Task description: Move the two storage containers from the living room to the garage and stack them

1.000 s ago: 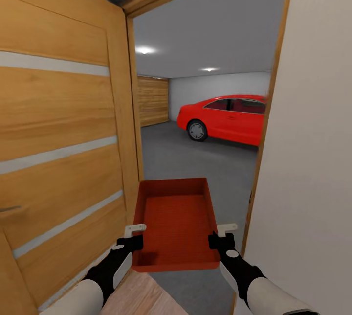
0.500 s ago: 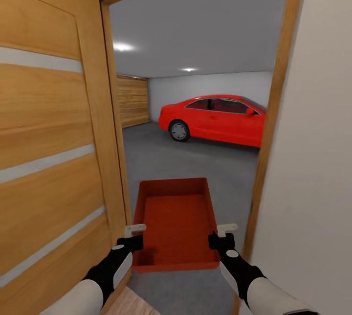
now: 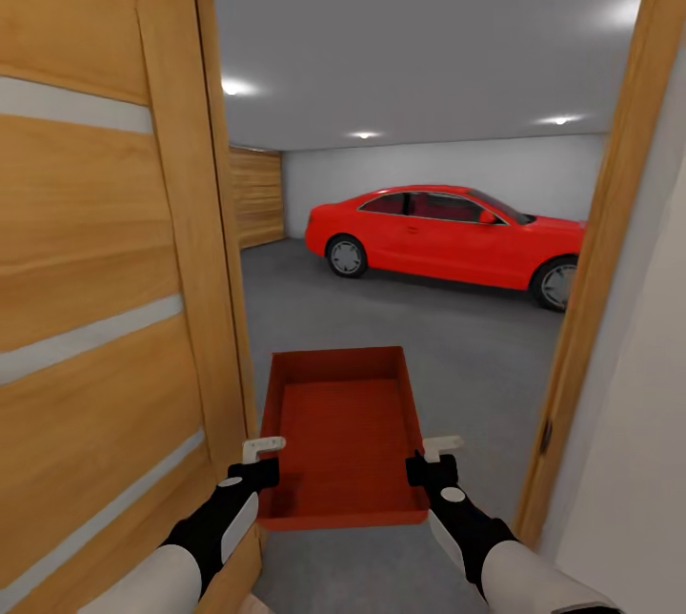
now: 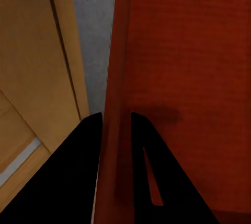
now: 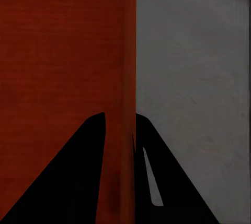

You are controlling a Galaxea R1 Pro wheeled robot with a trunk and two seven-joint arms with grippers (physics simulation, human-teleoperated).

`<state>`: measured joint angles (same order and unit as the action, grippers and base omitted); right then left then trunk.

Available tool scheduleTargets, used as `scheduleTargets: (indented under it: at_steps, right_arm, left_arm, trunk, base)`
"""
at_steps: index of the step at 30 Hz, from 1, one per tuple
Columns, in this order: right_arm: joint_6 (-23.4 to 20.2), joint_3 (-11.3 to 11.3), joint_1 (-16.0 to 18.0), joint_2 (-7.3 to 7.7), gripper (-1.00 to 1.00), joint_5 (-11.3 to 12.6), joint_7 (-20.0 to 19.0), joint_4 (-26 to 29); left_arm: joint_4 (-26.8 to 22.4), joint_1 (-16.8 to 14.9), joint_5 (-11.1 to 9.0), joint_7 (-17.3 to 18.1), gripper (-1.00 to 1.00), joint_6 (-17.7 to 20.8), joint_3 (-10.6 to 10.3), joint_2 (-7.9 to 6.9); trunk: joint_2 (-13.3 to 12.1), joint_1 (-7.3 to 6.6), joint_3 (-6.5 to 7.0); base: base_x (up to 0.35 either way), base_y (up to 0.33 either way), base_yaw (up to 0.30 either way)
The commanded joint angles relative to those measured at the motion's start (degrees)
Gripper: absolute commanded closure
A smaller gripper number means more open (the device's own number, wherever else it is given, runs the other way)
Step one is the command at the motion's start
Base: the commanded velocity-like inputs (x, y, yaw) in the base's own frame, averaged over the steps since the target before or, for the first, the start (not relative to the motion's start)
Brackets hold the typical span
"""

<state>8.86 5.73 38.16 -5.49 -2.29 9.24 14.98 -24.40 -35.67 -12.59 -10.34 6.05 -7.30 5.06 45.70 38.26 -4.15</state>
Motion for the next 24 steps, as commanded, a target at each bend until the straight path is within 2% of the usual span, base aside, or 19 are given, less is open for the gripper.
scheduleTargets:
  at_steps: [1,24]
  right_arm:
    - [-0.1,-0.8,0.1,-0.01,1.00,3.0,-0.5,-0.1]
    - [-0.1,-0.8,0.1,0.00,1.00,3.0,-0.5,-0.1]
  left_arm:
    - [-0.3,0.0,0.6,-5.3,1.00,-2.5,1.6,-0.51]
    - [-0.3,0.0,0.6,-5.4,1.00,-2.5,1.6,-0.51]
  trunk:
    - [0.1,0.04,-0.09]
    - [0.1,0.04,-0.09]
  base:
    - [0.254,0.186,-0.229]
    - [0.241,0.170,-0.244]
